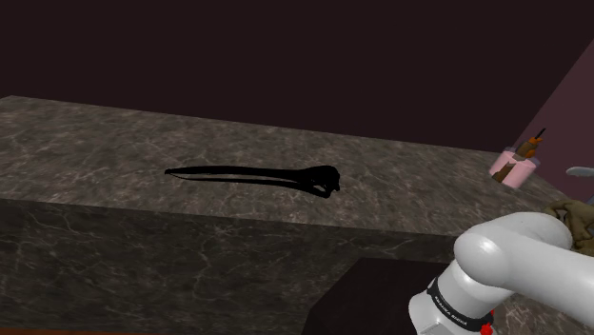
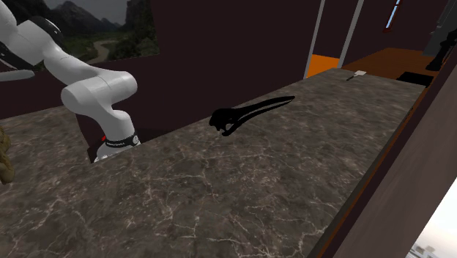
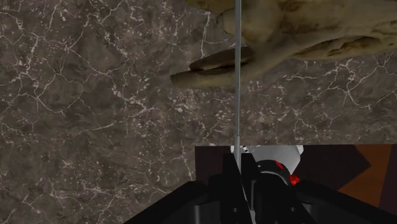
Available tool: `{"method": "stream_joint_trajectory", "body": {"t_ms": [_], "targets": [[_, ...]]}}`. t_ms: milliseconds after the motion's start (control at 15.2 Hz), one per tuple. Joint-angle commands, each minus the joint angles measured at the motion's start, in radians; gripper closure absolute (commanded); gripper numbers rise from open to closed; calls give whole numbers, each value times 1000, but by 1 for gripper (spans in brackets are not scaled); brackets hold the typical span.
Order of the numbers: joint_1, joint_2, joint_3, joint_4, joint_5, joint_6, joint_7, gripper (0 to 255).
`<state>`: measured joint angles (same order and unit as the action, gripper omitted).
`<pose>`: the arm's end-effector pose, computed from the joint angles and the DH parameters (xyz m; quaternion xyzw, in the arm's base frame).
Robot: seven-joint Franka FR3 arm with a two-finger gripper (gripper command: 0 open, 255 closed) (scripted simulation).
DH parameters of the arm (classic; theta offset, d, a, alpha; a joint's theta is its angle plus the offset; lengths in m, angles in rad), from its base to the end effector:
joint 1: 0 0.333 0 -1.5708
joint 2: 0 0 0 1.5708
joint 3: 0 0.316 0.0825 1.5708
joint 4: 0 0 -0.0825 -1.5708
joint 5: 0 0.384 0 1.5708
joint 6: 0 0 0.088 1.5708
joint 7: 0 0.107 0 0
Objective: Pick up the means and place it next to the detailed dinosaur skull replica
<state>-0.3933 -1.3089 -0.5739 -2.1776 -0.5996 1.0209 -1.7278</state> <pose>-0.0921 -0.2650 0.6294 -0.9173 -0.3973 -0.0247 0.0083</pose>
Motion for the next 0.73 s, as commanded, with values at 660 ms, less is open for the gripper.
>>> {"method": "stream_joint_trajectory", "body": {"t_ms": [660], "targets": [[-71,-132,-51,180,-245,-218,-321,255]]}}
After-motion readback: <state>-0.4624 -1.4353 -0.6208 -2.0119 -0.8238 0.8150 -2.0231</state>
